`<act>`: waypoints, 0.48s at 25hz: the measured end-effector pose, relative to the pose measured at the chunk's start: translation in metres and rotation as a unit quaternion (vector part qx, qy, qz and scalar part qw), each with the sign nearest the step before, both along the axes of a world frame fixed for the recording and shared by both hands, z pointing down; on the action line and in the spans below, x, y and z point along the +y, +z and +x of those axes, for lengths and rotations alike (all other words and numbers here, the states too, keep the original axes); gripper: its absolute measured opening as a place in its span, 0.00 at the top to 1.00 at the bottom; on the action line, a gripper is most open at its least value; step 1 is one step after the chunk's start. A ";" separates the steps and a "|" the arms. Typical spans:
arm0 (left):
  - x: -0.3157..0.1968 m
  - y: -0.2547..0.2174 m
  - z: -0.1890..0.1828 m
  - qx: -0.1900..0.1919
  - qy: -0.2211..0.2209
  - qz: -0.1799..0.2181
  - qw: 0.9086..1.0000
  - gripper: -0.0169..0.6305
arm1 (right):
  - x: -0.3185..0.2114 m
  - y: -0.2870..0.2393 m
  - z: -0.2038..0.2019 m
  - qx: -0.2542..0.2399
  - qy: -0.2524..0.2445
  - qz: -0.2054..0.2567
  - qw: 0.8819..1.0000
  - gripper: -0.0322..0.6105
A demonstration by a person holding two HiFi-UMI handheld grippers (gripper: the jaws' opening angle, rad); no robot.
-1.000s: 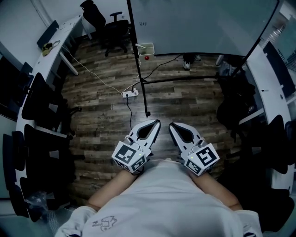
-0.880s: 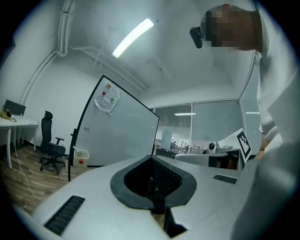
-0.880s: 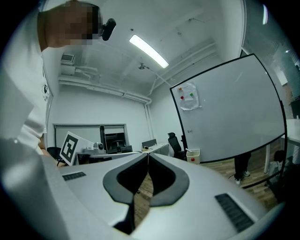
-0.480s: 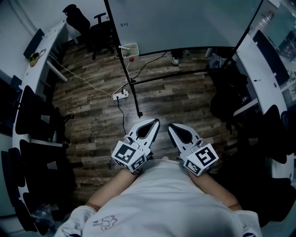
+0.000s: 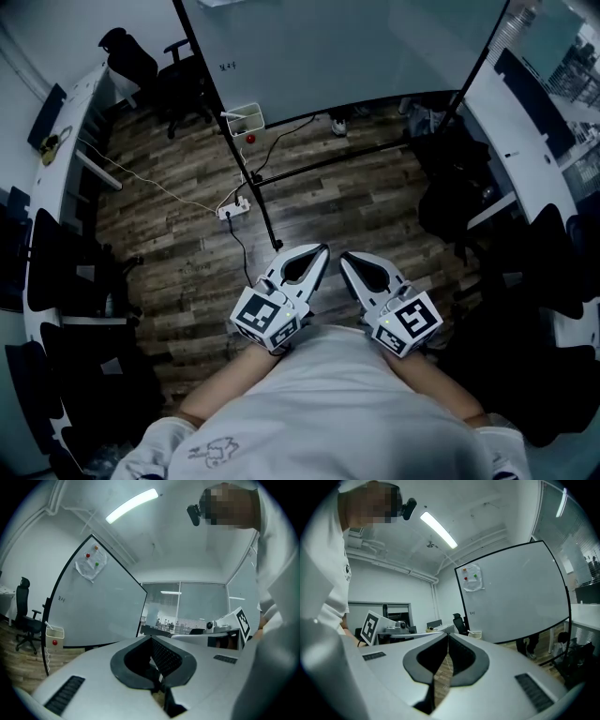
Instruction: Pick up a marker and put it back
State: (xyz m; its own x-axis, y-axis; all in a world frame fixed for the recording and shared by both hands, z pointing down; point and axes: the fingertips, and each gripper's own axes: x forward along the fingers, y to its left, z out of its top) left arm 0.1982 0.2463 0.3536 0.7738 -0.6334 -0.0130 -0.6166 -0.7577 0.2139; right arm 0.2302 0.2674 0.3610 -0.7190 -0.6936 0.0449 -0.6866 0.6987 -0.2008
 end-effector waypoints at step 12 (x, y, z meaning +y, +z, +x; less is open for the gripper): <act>-0.119 -0.004 -0.104 -0.010 0.009 -0.001 1.000 0.97 | -0.120 0.003 -0.113 0.001 -0.011 -0.006 1.000 0.92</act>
State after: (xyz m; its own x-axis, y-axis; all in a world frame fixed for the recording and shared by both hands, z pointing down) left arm 0.0939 0.1268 0.3493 0.7847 -0.6199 0.0028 -0.6074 -0.7679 0.2035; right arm 0.1169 0.1472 0.3637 -0.7334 -0.6776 0.0544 -0.6722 0.7109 -0.2068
